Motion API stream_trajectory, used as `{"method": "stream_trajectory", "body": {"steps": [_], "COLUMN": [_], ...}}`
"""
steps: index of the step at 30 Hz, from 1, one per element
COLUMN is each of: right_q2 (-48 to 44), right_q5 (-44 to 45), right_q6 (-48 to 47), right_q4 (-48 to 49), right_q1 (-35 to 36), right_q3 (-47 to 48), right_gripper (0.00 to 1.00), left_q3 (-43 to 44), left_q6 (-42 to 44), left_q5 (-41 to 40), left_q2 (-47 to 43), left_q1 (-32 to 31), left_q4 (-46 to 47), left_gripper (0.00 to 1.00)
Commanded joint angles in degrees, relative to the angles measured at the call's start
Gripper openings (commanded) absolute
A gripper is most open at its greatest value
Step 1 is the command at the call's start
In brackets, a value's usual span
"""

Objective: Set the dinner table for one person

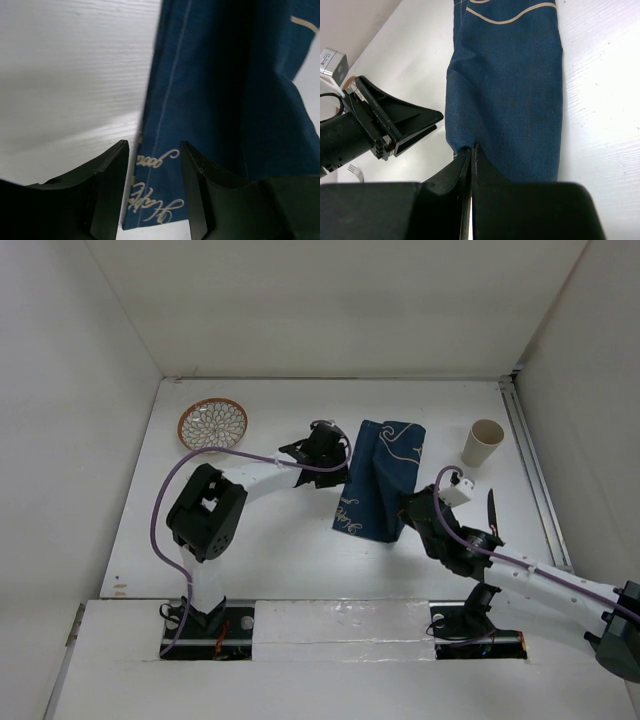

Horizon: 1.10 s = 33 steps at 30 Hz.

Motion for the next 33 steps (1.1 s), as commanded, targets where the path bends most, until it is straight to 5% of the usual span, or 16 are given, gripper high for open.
{"method": "stream_trajectory", "body": {"steps": [1, 15, 26, 33], "right_q2": [-1.21, -0.69, -1.47, -0.86], "right_q5": [0.37, -1.20, 0.64, 6.17], "right_q6": [-0.42, -0.95, -0.43, 9.91], "right_q4": [3.14, 6.04, 3.95, -9.75], "right_q1": [-0.38, -0.38, -0.38, 0.14], "right_q3": [0.45, -0.08, -1.13, 2.55], "right_gripper": [0.03, 0.03, 0.11, 0.08], "left_q3": [-1.86, 1.63, 4.03, -2.31], "left_q6": [-0.28, -3.45, -10.65, -15.14], "left_q5": [6.84, 15.64, -0.95, -5.81], "left_q2": [-3.18, 7.63, 13.17, 9.13], "left_q1": [0.25, -0.81, 0.06, 3.06], "left_q4": [4.41, 11.37, -1.37, -0.85], "left_gripper": [0.42, 0.30, 0.24, 0.22]}}
